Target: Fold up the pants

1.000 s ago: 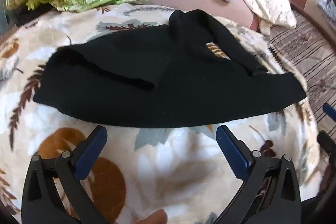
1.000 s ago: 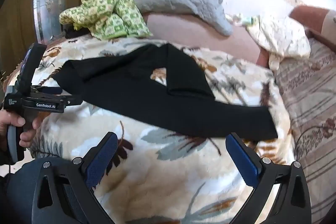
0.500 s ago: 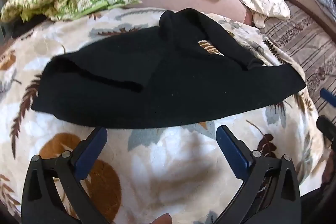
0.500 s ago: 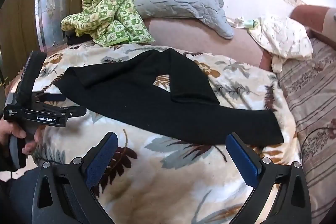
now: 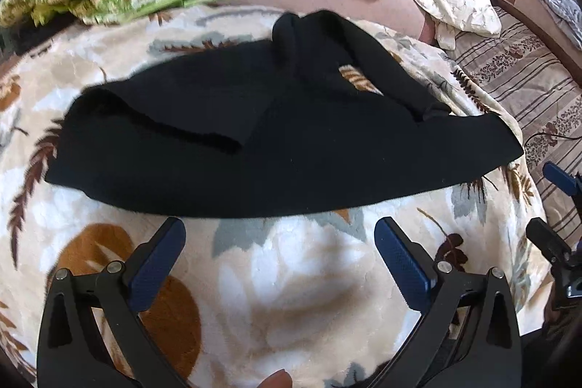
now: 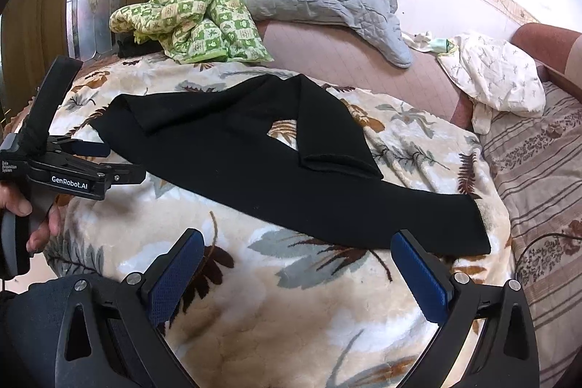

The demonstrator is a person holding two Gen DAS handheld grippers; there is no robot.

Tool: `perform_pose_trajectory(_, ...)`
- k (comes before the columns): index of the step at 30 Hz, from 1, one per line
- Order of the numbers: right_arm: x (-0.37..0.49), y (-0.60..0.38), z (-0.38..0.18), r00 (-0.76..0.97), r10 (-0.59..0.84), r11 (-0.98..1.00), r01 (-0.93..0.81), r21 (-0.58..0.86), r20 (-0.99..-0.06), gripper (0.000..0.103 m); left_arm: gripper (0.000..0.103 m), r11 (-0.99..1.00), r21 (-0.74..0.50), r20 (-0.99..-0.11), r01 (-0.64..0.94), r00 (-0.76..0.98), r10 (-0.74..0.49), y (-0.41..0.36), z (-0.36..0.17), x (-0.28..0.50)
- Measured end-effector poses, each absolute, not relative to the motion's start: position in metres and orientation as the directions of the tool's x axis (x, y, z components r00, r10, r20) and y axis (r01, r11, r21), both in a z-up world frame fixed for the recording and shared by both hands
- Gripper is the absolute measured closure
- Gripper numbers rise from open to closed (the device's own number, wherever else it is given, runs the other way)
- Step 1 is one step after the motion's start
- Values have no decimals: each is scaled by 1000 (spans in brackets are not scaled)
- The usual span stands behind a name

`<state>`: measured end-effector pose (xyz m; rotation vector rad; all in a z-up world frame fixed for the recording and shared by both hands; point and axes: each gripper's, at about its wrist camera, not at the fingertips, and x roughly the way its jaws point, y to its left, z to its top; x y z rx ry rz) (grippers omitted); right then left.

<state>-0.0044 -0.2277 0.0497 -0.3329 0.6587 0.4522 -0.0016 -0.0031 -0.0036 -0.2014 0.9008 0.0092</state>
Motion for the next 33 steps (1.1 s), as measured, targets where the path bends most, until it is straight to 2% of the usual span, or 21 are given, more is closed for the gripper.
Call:
perform_pose_trajectory(6,-3,-235,50,708,277,863,-480,-156,-649,1,0,982,-159,-766,-104,641,-56,-2,1,-7)
perform_pose_trajectory(10,-4,-237,51,716,272,865,-475,-163,-643,0,0,978,-202,-749,-56,652,-117,-4,4,-8)
perform_pose_trajectory(13,-4,-236,51,713,265,866,-472,-164,-649,0,0,974,-223,-769,-26,619,-160,-8,1,-7)
perform_pose_trajectory(17,-3,-235,50,715,263,866,-470,-168,-648,0,0,986,-166,-782,-10,611,-126,-13,0,-12)
perform_pose_trajectory(24,-1,-224,50,710,268,855,-486,-179,-651,0,0,977,-207,-778,-55,615,-131,7,-2,-13)
perform_pose_trajectory(33,3,-219,48,706,268,854,-489,-178,-655,0,0,982,-177,-777,-57,621,-104,8,-5,-18)
